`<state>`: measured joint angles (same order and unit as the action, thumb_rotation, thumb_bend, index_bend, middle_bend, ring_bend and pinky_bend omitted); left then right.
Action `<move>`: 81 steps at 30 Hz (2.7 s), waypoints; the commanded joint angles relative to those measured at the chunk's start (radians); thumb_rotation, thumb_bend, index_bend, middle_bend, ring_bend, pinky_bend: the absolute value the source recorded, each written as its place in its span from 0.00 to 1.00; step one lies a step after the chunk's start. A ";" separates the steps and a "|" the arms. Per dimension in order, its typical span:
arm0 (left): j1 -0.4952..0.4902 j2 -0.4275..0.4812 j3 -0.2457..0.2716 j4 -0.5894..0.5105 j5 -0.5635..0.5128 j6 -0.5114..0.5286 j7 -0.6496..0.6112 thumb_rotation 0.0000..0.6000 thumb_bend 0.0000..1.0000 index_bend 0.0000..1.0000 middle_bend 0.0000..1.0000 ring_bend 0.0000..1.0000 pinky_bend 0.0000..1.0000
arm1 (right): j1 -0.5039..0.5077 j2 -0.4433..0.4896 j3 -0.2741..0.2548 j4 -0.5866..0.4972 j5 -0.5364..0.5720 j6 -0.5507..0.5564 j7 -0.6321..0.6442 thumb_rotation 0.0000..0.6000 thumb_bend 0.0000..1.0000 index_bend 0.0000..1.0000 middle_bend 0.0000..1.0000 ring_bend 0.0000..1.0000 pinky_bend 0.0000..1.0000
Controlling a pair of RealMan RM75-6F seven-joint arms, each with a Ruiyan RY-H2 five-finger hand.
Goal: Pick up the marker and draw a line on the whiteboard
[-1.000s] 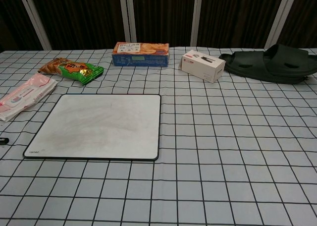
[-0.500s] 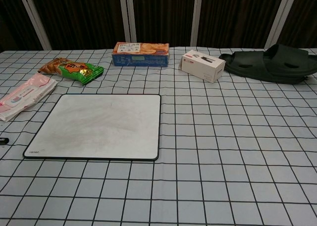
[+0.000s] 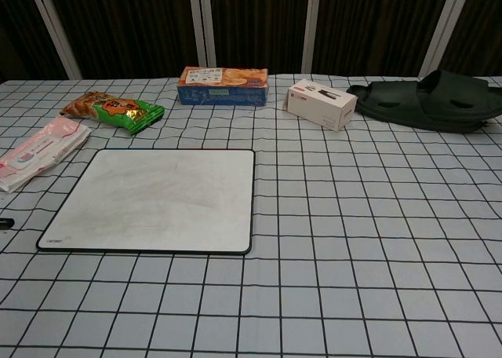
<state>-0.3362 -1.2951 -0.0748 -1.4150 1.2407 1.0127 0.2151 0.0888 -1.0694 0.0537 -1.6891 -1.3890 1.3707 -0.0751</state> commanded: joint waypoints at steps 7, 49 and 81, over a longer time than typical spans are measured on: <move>-0.028 -0.039 -0.009 0.068 -0.069 -0.055 0.030 1.00 0.45 0.45 0.05 0.00 0.00 | -0.003 -0.003 -0.002 0.000 -0.003 0.005 0.000 1.00 0.34 0.00 0.00 0.00 0.00; -0.066 -0.101 0.015 0.127 -0.092 -0.082 0.047 1.00 0.49 0.44 0.05 0.00 0.00 | -0.008 -0.006 0.004 0.001 -0.008 0.018 0.019 1.00 0.34 0.00 0.00 0.00 0.00; -0.048 -0.093 -0.061 0.025 -0.019 0.069 -0.143 1.00 0.55 0.63 0.24 0.12 0.16 | -0.012 -0.005 0.009 0.000 -0.007 0.027 0.034 1.00 0.34 0.00 0.00 0.00 0.00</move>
<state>-0.3905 -1.4002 -0.1072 -1.3504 1.1975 1.0404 0.1184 0.0767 -1.0742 0.0622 -1.6888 -1.3955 1.3973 -0.0413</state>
